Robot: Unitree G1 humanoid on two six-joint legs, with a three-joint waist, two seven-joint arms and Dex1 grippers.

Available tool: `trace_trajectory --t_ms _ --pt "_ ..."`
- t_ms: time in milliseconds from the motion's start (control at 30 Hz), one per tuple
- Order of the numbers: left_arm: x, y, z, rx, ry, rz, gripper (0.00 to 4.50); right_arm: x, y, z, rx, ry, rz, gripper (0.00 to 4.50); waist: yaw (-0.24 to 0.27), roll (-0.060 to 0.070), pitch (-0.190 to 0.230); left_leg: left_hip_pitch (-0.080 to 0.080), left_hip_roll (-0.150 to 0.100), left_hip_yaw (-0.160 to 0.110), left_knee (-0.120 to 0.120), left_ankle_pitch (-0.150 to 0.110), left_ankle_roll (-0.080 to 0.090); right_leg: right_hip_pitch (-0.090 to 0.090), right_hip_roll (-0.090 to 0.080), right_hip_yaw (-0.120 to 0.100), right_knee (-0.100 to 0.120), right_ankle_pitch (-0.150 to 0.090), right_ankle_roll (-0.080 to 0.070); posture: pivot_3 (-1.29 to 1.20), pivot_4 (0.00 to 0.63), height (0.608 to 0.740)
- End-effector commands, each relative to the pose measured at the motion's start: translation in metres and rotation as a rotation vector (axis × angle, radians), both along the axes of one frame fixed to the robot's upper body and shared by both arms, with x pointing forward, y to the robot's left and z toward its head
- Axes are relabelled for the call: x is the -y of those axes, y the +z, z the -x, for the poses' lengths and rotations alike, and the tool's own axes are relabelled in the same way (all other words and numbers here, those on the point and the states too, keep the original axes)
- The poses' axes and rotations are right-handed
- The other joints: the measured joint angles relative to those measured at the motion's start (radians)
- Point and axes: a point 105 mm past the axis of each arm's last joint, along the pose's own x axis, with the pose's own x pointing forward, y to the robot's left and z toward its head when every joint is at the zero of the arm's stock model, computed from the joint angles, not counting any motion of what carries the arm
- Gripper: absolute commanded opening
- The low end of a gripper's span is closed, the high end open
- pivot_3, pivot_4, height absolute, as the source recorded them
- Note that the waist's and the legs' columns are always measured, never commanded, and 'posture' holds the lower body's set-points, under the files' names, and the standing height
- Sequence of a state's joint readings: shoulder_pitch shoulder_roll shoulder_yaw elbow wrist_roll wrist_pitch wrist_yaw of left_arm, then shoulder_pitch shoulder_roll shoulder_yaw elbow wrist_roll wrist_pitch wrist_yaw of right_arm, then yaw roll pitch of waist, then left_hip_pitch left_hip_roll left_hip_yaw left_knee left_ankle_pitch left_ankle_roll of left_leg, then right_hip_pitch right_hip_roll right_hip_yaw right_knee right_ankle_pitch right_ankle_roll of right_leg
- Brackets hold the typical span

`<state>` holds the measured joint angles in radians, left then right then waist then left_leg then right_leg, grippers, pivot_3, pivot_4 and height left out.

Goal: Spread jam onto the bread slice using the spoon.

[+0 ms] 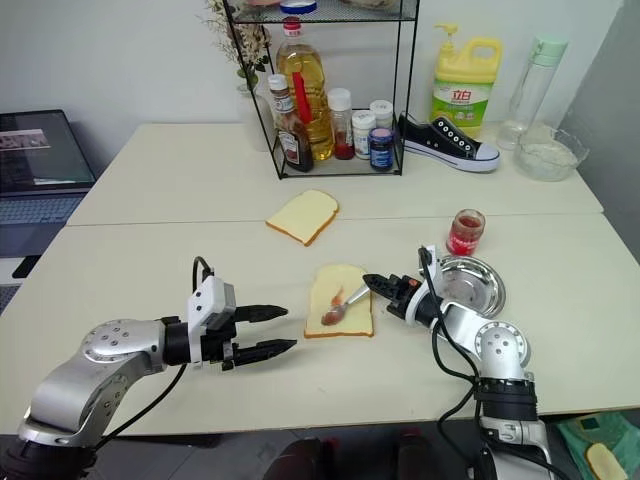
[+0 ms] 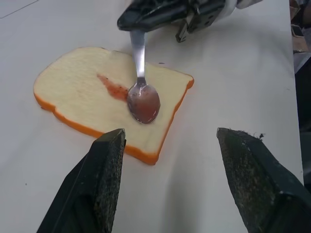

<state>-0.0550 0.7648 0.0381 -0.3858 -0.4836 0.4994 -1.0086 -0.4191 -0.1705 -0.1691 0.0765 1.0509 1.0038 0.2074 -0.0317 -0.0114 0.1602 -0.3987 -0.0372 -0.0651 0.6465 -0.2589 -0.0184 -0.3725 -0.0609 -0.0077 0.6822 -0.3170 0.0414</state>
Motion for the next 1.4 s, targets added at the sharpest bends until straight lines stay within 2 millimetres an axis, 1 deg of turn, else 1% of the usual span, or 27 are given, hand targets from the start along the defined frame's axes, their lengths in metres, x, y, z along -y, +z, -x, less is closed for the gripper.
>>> trace_trajectory --t_ms 33,167,333,433,533,700,900,1033,1133,1200,1300,1400 --pt "0.0 0.012 0.001 0.049 -0.003 -0.005 3.14 0.012 0.005 -0.017 0.048 -0.071 0.028 0.05 0.0 0.0 0.0 0.0 0.0 0.0 0.0 0.0 0.0 0.0 0.0 0.0 0.0 0.0 0.0 0.0 0.15 0.74" --pt "0.0 0.012 0.001 0.049 -0.004 -0.004 3.14 0.013 0.017 -0.029 0.069 -0.104 -0.017 0.05 0.002 0.0 0.0 0.0 0.0 0.0 0.0 0.0 0.0 0.001 0.0 0.0 0.0 0.0 0.0 0.0 0.15 0.74" --pt "0.002 0.013 -0.002 0.053 -0.011 -0.001 3.14 0.016 0.021 -0.041 0.068 -0.165 -0.047 0.05 0.002 0.0 0.0 0.0 0.0 0.0 0.0 0.0 0.0 0.0 0.0 0.0 0.0 0.0 0.0 0.0 0.15 0.74" --pt "0.003 0.014 -0.002 0.054 -0.014 0.0 3.14 0.021 0.027 -0.045 0.069 -0.195 -0.083 0.05 0.002 0.0 0.0 0.0 0.0 0.0 0.0 0.0 0.0 0.0 0.0 0.0 0.0 0.0 0.0 0.0 0.15 0.74" --pt "0.002 0.014 -0.002 0.054 -0.017 -0.001 3.14 0.021 0.034 -0.04 0.079 -0.177 -0.099 0.05 0.002 0.0 0.0 0.0 0.0 0.0 0.0 0.0 0.0 0.0 0.0 0.0 0.0 0.0 -0.001 0.0 0.15 0.74" --pt "0.0 0.015 -0.003 0.054 -0.02 -0.008 3.14 0.016 0.046 -0.018 0.104 -0.065 -0.121 0.05 0.001 0.0 0.0 0.0 0.0 0.0 0.0 0.0 0.0 0.0 -0.001 0.0 0.0 0.0 -0.001 0.0 0.15 0.74" --pt "-0.002 0.016 -0.003 0.057 -0.019 -0.012 3.14 0.008 0.057 -0.001 0.115 0.028 -0.162 0.05 0.001 0.0 0.0 0.0 0.001 0.0 0.0 0.0 0.0 0.0 -0.001 0.0 0.0 0.0 -0.001 0.0 0.15 0.74" --pt "0.0 0.017 -0.004 0.061 -0.018 -0.011 3.14 -0.001 0.048 -0.005 0.092 0.014 -0.146 0.05 0.001 0.0 0.0 0.0 0.001 0.0 0.0 0.0 0.0 0.0 -0.001 0.0 0.0 0.0 -0.001 0.0 0.15 0.74" --pt "0.0 0.018 -0.004 0.062 -0.017 -0.014 3.14 -0.008 0.028 -0.021 0.053 -0.049 -0.095 0.05 0.0 0.0 0.0 0.0 0.001 0.0 0.0 0.0 0.0 0.0 0.0 0.0 0.0 0.0 -0.001 0.0 0.15 0.74" --pt "-0.001 0.018 -0.003 0.062 -0.017 -0.014 3.14 -0.01 0.021 -0.026 0.048 -0.064 -0.077 0.05 0.0 0.0 0.0 0.0 0.0 0.0 0.0 0.0 0.0 0.0 0.001 0.0 0.0 0.0 -0.001 0.0 0.15 0.74" --pt "-0.001 0.018 -0.003 0.063 -0.016 -0.017 3.14 -0.008 0.009 -0.035 0.052 -0.098 -0.015 0.05 0.0 0.0 0.0 0.0 0.0 0.0 0.0 0.0 0.0 0.0 0.001 0.0 0.0 0.0 -0.001 0.0 0.15 0.74" --pt "-0.001 0.019 -0.003 0.063 -0.015 -0.018 3.14 -0.004 0.007 -0.044 0.046 -0.145 -0.013 0.05 0.0 0.0 0.0 0.0 0.0 0.0 0.0 0.0 0.0 0.0 0.001 0.0 0.0 0.0 -0.001 0.0 0.15 0.74"
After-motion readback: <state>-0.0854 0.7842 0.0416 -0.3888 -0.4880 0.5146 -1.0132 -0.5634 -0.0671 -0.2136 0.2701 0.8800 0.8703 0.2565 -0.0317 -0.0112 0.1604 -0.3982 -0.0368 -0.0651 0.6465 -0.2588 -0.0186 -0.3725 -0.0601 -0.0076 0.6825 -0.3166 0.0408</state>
